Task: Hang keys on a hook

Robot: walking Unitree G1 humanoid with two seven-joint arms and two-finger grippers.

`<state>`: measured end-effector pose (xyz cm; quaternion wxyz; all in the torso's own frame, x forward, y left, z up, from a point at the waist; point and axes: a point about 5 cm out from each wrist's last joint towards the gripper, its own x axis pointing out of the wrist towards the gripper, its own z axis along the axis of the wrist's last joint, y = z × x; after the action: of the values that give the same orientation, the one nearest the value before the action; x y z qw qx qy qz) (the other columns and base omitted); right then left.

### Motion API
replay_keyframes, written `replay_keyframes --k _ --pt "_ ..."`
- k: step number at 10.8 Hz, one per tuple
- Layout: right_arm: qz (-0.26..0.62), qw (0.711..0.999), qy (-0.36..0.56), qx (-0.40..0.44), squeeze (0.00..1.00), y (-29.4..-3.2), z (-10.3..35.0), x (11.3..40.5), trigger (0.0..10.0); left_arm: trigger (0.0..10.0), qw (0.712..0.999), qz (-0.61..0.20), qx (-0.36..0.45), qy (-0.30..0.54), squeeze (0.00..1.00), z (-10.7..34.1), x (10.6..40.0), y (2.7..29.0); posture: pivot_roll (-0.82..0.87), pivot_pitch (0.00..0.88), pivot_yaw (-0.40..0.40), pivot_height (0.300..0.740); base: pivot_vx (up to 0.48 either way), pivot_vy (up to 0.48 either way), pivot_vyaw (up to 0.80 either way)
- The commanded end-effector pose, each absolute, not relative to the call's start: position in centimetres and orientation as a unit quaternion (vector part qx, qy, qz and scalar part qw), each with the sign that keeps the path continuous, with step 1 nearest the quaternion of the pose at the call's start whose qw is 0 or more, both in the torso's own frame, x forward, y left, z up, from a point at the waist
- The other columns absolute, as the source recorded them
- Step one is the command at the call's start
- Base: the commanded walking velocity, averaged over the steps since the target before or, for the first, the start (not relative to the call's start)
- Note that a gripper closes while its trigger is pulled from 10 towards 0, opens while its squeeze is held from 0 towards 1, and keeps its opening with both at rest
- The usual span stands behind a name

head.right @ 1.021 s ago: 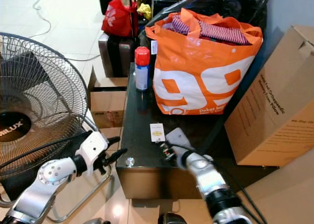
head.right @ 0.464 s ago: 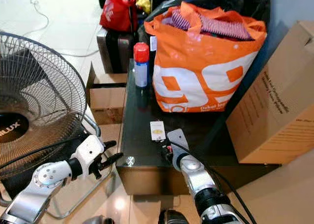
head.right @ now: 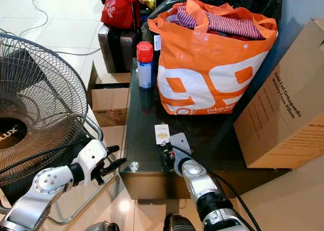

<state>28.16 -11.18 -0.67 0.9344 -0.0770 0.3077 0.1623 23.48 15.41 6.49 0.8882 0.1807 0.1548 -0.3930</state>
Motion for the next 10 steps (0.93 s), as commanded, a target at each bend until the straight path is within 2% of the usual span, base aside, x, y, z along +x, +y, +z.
replay_keyframes --k 1,6,10 --pt "0.161 0.932 0.316 -0.078 0.00 -11.5 -1.1 27.8 10.0 10.0 0.888 -0.392 0.184 0.153 0.00 6.8 23.4 15.5 -0.09 0.147 -0.025 0.740 0.000 0.000 0.00" --pt "0.144 0.931 0.322 -0.093 0.00 -13.1 -1.2 27.5 10.0 10.0 0.889 -0.391 0.185 0.151 0.00 6.9 23.6 15.5 -0.09 0.136 -0.021 0.740 0.000 0.000 0.00" --pt "0.110 0.933 0.328 -0.095 0.00 -16.3 -1.4 26.8 10.0 10.0 0.887 -0.396 0.186 0.147 0.00 7.0 24.0 15.2 -0.10 0.131 -0.007 0.740 0.000 0.000 0.00"
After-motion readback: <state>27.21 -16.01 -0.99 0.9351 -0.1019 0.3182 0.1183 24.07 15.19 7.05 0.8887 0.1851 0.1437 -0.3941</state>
